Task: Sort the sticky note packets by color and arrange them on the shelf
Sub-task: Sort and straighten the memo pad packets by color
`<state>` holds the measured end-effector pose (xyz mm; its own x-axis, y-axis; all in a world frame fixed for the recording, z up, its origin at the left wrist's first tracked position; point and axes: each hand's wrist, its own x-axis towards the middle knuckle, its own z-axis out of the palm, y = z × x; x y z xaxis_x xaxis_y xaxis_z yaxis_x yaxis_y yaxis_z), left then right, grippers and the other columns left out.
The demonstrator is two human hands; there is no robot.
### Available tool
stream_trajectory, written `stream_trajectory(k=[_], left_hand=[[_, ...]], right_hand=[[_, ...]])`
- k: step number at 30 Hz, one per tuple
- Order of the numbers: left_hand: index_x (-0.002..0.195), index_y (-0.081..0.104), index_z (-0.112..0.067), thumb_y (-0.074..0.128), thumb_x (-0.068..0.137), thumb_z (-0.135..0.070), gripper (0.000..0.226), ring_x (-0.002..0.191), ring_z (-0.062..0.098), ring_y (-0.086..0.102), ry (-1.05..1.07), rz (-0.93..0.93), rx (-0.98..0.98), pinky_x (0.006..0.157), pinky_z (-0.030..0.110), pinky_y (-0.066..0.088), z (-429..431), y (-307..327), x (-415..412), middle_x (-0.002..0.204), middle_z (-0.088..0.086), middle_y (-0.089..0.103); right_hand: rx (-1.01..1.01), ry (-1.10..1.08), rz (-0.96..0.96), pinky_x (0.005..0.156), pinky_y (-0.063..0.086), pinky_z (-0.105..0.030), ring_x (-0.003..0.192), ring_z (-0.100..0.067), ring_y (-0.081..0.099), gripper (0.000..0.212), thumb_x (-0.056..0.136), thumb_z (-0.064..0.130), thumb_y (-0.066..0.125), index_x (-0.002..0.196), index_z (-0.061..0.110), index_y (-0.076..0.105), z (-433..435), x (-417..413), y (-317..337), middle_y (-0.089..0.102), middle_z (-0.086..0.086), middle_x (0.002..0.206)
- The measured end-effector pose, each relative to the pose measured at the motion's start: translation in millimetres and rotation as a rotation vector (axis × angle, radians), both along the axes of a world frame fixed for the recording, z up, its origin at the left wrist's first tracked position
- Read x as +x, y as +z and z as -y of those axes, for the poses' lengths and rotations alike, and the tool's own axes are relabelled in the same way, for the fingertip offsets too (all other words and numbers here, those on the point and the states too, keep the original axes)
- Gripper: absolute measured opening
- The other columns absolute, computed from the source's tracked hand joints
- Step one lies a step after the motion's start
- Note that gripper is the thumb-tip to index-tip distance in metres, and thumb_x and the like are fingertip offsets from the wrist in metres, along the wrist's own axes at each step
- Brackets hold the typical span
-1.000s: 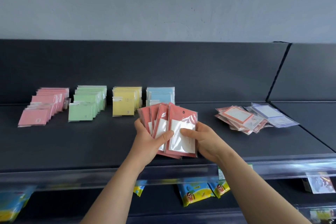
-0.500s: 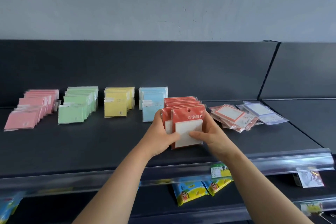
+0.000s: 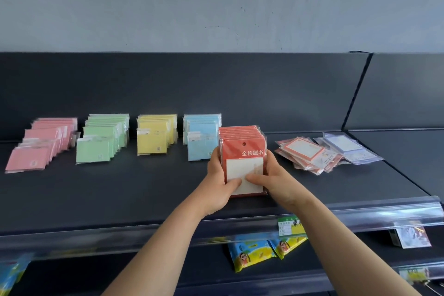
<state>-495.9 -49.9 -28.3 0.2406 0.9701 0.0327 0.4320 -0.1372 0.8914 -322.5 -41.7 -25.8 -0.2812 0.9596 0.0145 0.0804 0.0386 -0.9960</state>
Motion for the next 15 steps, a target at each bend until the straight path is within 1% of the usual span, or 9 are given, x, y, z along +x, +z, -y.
stream_trajectory(k=[5,7,9,10,12,15], left_hand=[[0.149,-0.005,-0.039,0.058,0.095,-0.022,0.085,0.136,0.011,0.032,0.021,-0.013,0.035,0.111,0.034,0.033,-6,0,11,0.151,-0.007,0.024],[0.15,-0.005,-0.036,0.058,0.095,-0.022,0.085,0.136,0.012,0.033,0.031,-0.011,0.05,0.11,0.033,0.033,-13,1,20,0.152,-0.006,0.025],[0.151,-0.005,-0.034,0.057,0.095,-0.021,0.085,0.135,0.013,0.035,0.041,-0.006,0.046,0.107,0.03,0.033,-25,3,30,0.152,-0.005,0.027],[0.151,-0.003,-0.033,0.057,0.095,-0.02,0.083,0.133,0.011,0.037,0.044,0.003,0.044,0.105,0.028,0.034,-31,4,35,0.151,-0.005,0.03],[0.15,0.007,-0.029,0.056,0.095,-0.015,0.075,0.123,0.007,0.041,0.058,0.021,0.042,0.099,0.023,0.034,-45,8,44,0.146,-0.006,0.037],[0.145,0.018,-0.028,0.053,0.095,-0.01,0.064,0.11,0.005,0.042,0.117,0.051,0.022,0.091,0.022,0.035,-67,11,53,0.131,-0.009,0.044]], right_hand=[[0.032,0.003,0.027,0.094,0.052,-0.036,0.114,-0.013,0.06,0.057,0.088,0.007,0.065,0.133,0.029,0.038,-5,11,0,0.062,0.004,0.123],[0.036,-0.025,0.022,0.087,0.054,-0.03,0.11,-0.012,0.062,0.05,0.089,0.007,0.063,0.13,0.028,0.042,-9,16,2,0.064,0.005,0.119],[0.037,-0.078,0.017,0.084,0.055,-0.029,0.108,-0.012,0.062,0.047,0.09,0.008,0.061,0.129,0.026,0.043,-17,22,4,0.064,0.005,0.117],[0.039,-0.108,0.022,0.086,0.055,-0.031,0.109,-0.013,0.061,0.046,0.09,0.008,0.061,0.13,0.026,0.043,-23,25,5,0.064,0.004,0.117],[0.046,-0.163,0.03,0.09,0.054,-0.034,0.11,-0.014,0.06,0.047,0.09,0.005,0.06,0.13,0.025,0.043,-37,28,5,0.063,0.004,0.117],[0.067,-0.206,0.051,0.094,0.052,-0.037,0.109,-0.013,0.061,0.053,0.086,-0.006,0.056,0.129,0.023,0.044,-62,25,8,0.064,0.002,0.116]])
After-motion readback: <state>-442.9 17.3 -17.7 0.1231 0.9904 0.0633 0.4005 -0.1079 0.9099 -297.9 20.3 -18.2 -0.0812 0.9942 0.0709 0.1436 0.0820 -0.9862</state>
